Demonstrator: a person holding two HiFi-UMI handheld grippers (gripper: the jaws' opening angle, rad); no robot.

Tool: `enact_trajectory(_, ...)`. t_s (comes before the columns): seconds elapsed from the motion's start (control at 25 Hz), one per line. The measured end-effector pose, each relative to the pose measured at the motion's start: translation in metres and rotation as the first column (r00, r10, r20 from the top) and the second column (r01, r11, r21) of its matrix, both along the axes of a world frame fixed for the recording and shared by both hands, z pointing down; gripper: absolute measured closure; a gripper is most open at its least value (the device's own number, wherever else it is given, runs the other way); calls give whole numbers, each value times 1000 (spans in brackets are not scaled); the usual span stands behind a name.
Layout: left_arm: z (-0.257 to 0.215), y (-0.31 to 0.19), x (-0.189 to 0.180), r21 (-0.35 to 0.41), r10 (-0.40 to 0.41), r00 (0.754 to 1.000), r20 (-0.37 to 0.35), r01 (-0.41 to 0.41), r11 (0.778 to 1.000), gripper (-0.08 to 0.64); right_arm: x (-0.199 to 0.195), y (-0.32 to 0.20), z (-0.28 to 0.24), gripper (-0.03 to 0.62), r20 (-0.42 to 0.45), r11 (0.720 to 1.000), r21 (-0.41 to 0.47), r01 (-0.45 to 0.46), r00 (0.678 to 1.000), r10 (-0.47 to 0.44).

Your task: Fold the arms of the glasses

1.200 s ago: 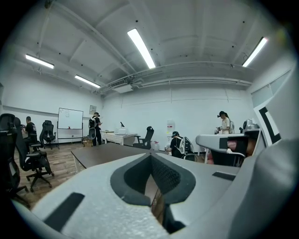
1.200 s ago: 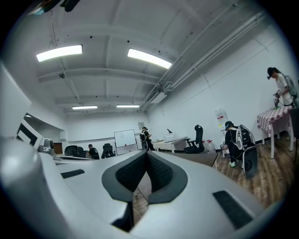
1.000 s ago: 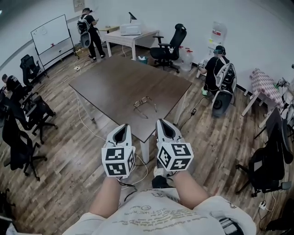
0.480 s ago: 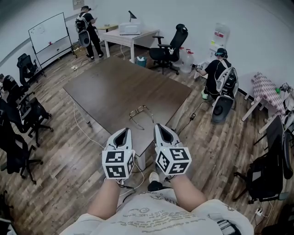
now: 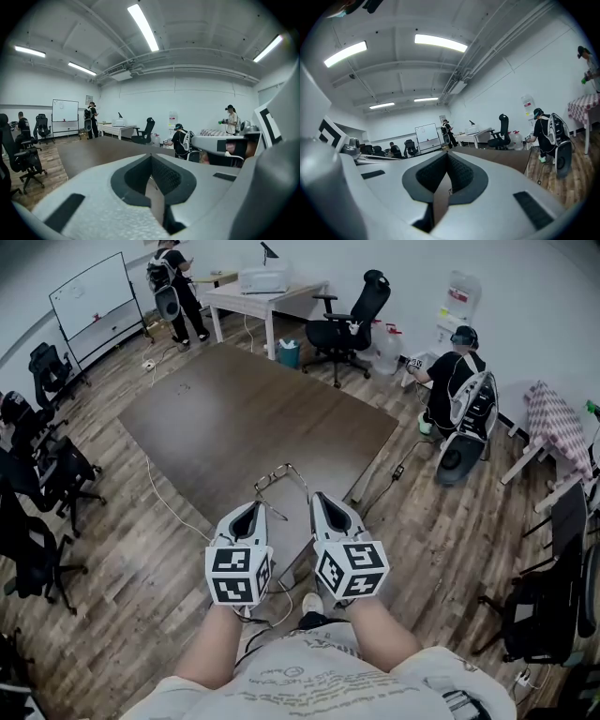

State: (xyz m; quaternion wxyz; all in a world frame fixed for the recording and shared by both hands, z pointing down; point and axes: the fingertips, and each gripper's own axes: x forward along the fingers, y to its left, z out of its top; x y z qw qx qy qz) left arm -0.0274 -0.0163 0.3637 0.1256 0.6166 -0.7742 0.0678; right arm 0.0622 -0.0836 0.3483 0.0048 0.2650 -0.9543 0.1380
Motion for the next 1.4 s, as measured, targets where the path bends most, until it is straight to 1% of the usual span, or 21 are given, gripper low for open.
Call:
enact_trajectory(0.24,11,-50,-19,-39,-22,1000,-6,22,999,546,-27,-49,9,579,-25,998,-21,53,998,-53)
enact_trajectory(0.4,15,-74,-31,-55,-37,999,-3,36,998,546,-46,-73,17,578,-52,995,-36,94,994,-96)
enact_trajectory(0.52,21,-81,-39,-68,-56,998,-10,55,996,547,-55,-83,25,578,-72,992,-50,115,990,-118)
enact_trajectory(0.72,32,-73,-53,-100,-74,997,-28,71,992,546,-68,-82,32,578,-93,990,-64,126,987,-132)
enact_trajectory(1.08,54,-75,-80,-158,-27,999,-47,19,987,546,-88,-87,51,578,-150,991,-93,98,982,-112)
enact_trajectory(1.28,68,-87,-102,-189,52,998,-44,-59,980,546,-105,-95,59,578,-185,994,-97,49,981,-66)
enact_trajectory(1.4,81,-97,-111,-218,101,994,-52,-110,970,546,-110,-103,69,578,-202,993,-116,11,979,-34)
